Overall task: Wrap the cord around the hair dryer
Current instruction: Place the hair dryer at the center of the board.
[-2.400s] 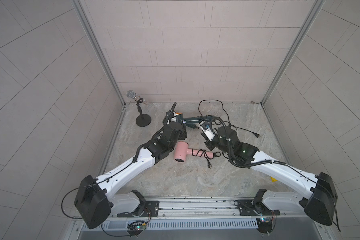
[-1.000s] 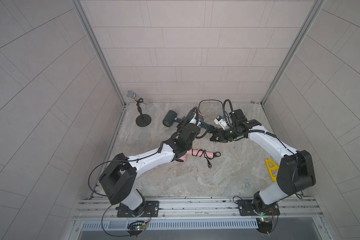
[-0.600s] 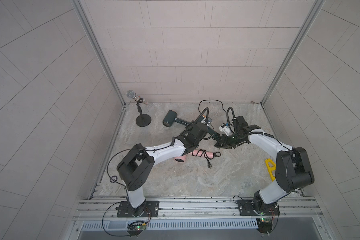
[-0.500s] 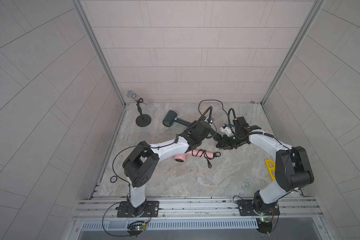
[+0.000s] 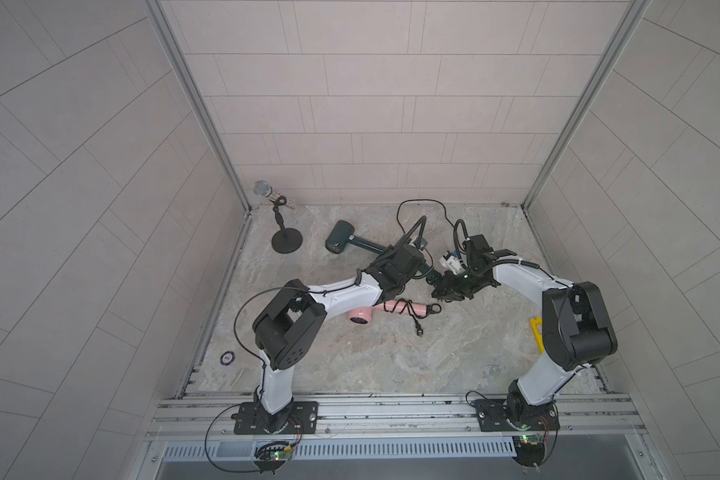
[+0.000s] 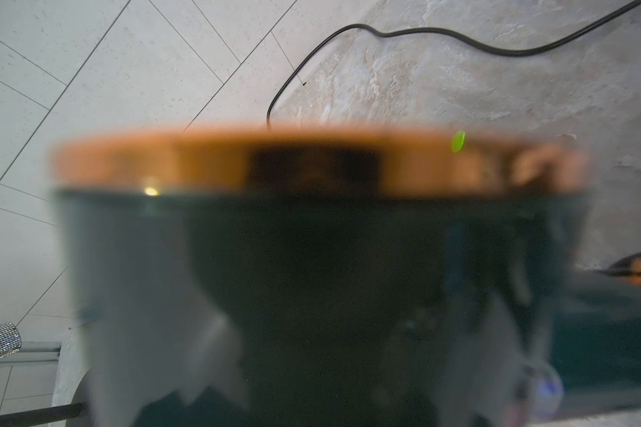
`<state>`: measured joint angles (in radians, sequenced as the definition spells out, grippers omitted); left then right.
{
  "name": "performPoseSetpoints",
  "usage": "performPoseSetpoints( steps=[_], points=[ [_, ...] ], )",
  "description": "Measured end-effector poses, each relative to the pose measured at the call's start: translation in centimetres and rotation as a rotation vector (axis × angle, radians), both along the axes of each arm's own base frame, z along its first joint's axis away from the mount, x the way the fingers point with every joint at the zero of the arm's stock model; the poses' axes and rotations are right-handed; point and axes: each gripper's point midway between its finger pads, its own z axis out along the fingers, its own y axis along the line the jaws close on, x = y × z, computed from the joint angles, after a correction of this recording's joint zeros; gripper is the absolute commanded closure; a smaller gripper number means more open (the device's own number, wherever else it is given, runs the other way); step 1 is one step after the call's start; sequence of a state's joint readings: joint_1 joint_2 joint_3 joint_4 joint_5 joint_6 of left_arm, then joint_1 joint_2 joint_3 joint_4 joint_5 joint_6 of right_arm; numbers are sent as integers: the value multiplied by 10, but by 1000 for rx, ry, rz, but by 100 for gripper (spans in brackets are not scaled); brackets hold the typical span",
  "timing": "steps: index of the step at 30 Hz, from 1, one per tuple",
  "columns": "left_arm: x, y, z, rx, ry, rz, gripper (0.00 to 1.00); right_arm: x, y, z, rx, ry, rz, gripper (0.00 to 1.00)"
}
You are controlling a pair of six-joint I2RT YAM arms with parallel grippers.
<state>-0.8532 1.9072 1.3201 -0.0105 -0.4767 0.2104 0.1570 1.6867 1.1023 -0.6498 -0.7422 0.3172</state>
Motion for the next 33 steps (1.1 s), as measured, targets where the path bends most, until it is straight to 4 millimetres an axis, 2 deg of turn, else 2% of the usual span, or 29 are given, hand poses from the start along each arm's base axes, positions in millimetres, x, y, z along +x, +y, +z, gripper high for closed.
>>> performPoseSetpoints(
  steps=[6,12,16,21,26,33],
  points=[
    [3,-3,2,46,-11,24,100,7,1,8,-134,-61,56,100],
    [-3,-9,2,63,-3,20,100,10,12,34,-95,-145,81,100],
    [-5,-12,3,52,-17,18,100,10,12,39,-85,-143,76,100],
    [-11,-4,3,13,-50,16,100,12,10,45,-61,-105,76,100],
    [-18,8,0,4,-67,3,100,8,14,42,-9,-44,113,100],
    [-22,16,-4,1,-118,-5,100,16,4,47,-10,-89,130,100]
  ],
)
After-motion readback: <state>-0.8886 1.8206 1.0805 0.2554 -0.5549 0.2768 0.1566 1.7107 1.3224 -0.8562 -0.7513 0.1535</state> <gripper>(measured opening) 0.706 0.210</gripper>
